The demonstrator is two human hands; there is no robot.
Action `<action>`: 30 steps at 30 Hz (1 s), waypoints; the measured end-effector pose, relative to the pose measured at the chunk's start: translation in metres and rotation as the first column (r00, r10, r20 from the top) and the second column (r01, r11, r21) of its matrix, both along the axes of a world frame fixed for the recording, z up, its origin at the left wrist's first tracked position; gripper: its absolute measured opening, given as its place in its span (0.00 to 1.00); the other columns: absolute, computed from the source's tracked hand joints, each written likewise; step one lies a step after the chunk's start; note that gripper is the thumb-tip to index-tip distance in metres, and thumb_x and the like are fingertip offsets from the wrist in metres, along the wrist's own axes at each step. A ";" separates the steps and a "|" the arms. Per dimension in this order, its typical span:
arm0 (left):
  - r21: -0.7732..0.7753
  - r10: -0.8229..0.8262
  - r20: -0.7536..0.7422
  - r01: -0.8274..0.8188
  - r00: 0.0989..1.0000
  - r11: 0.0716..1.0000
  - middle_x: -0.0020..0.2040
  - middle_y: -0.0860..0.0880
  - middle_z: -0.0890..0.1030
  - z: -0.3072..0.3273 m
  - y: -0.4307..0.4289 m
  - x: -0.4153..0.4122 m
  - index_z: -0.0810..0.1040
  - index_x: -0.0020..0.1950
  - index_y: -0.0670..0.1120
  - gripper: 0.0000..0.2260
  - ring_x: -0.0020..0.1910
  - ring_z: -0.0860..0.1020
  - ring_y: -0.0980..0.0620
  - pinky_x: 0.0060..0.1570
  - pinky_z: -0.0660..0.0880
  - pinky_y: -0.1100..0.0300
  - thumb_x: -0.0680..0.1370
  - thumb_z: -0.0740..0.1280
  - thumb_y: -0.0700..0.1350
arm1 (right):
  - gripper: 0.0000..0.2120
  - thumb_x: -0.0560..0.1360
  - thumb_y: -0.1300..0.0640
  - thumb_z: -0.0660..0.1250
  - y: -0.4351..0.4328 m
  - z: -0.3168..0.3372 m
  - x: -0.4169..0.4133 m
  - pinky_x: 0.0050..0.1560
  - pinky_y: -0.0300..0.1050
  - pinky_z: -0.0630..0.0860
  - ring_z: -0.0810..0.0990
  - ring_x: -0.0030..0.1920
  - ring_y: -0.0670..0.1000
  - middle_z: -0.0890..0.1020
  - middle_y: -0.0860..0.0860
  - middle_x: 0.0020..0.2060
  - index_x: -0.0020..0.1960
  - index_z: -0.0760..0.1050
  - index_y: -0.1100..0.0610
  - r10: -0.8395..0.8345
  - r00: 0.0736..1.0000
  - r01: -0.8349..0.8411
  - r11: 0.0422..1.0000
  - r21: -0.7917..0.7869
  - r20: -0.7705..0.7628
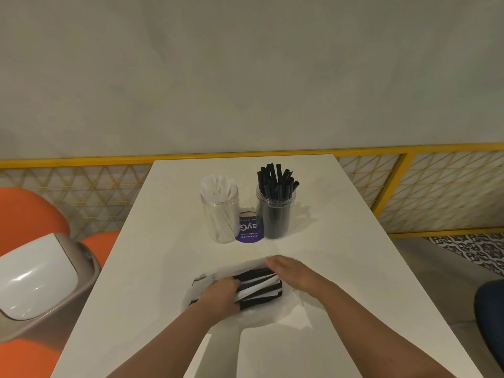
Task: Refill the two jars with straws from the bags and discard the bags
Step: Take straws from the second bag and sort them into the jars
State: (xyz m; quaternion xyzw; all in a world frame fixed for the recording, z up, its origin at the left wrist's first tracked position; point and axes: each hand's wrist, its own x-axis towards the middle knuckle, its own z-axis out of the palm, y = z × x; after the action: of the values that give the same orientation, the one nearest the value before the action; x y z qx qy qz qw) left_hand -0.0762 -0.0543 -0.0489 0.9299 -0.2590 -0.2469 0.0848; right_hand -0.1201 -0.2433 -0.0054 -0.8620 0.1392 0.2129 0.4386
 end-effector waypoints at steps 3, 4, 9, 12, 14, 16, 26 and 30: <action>-0.049 0.034 -0.024 -0.035 0.999 0.998 0.56 0.48 0.80 0.006 0.004 0.004 0.76 0.59 0.48 0.15 0.53 0.78 0.49 0.50 0.72 0.62 0.73 0.65 0.44 | 0.26 0.79 0.39 0.46 0.000 0.004 0.002 0.69 0.47 0.60 0.67 0.70 0.53 0.68 0.53 0.71 0.70 0.67 0.51 -0.087 0.996 0.088 0.995 0.049 -0.025; -0.070 0.043 -0.038 -0.046 0.998 0.997 0.56 0.49 0.80 0.009 0.005 0.006 0.75 0.60 0.49 0.16 0.54 0.78 0.50 0.50 0.72 0.62 0.73 0.65 0.44 | 0.27 0.79 0.38 0.45 0.000 0.004 0.002 0.67 0.47 0.62 0.68 0.68 0.53 0.69 0.53 0.69 0.68 0.70 0.51 -0.111 0.993 0.113 0.992 0.061 -0.030; -0.212 0.084 -0.123 -0.109 0.989 0.971 0.55 0.48 0.80 0.026 0.010 0.014 0.75 0.62 0.49 0.19 0.50 0.78 0.49 0.48 0.71 0.62 0.71 0.68 0.44 | 0.30 0.78 0.36 0.45 -0.001 0.009 0.005 0.63 0.50 0.71 0.76 0.57 0.53 0.77 0.55 0.57 0.66 0.69 0.54 -0.265 0.962 0.274 0.918 0.288 -0.073; -0.366 0.125 -0.315 -0.242 0.941 0.899 0.47 0.47 0.79 0.041 0.009 0.017 0.76 0.57 0.46 0.14 0.40 0.78 0.53 0.43 0.75 0.63 0.72 0.70 0.42 | 0.26 0.78 0.37 0.44 0.000 0.014 0.006 0.59 0.52 0.74 0.81 0.49 0.53 0.82 0.54 0.47 0.54 0.73 0.53 -0.317 0.947 0.302 0.823 0.480 -0.052; -0.458 0.116 -0.405 -0.312 0.907 0.833 0.42 0.48 0.79 0.051 0.008 0.017 0.75 0.52 0.46 0.09 0.38 0.78 0.53 0.42 0.76 0.64 0.73 0.70 0.42 | 0.26 0.77 0.36 0.43 0.001 0.017 0.008 0.56 0.51 0.76 0.82 0.49 0.52 0.83 0.53 0.46 0.51 0.75 0.50 -0.305 0.952 0.272 0.816 0.509 -0.020; -0.525 0.111 -0.455 -0.367 0.884 0.768 0.40 0.48 0.79 0.060 0.006 0.018 0.75 0.48 0.47 0.07 0.38 0.78 0.53 0.40 0.75 0.64 0.73 0.70 0.42 | 0.26 0.78 0.37 0.43 0.004 0.024 0.010 0.51 0.47 0.78 0.82 0.49 0.52 0.83 0.53 0.47 0.52 0.75 0.50 -0.272 0.962 0.227 0.836 0.500 0.018; -0.684 0.045 -0.581 -0.518 0.813 0.513 0.35 0.47 0.79 0.088 -0.011 0.018 0.78 0.45 0.42 0.03 0.35 0.77 0.52 0.43 0.75 0.59 0.76 0.67 0.41 | 0.11 0.76 0.53 0.64 0.029 0.063 0.031 0.39 0.39 0.76 0.80 0.39 0.46 0.81 0.55 0.44 0.54 0.76 0.58 -0.292 0.890 0.121 0.891 0.437 0.351; -0.681 0.013 -0.656 -0.599 0.755 0.422 0.34 0.47 0.78 0.092 -0.013 0.017 0.78 0.50 0.40 0.06 0.34 0.77 0.52 0.40 0.75 0.60 0.76 0.67 0.41 | 0.11 0.76 0.55 0.66 0.038 0.071 0.041 0.36 0.38 0.77 0.79 0.40 0.49 0.81 0.59 0.46 0.54 0.76 0.61 -0.331 0.873 0.141 0.874 0.465 0.359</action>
State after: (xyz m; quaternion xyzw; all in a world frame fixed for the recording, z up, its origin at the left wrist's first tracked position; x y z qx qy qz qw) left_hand -0.0590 -0.0673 0.0432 0.6709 -0.1241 -0.3206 0.6570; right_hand -0.0789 -0.2049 0.0658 -0.7466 0.0967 -0.0129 0.6580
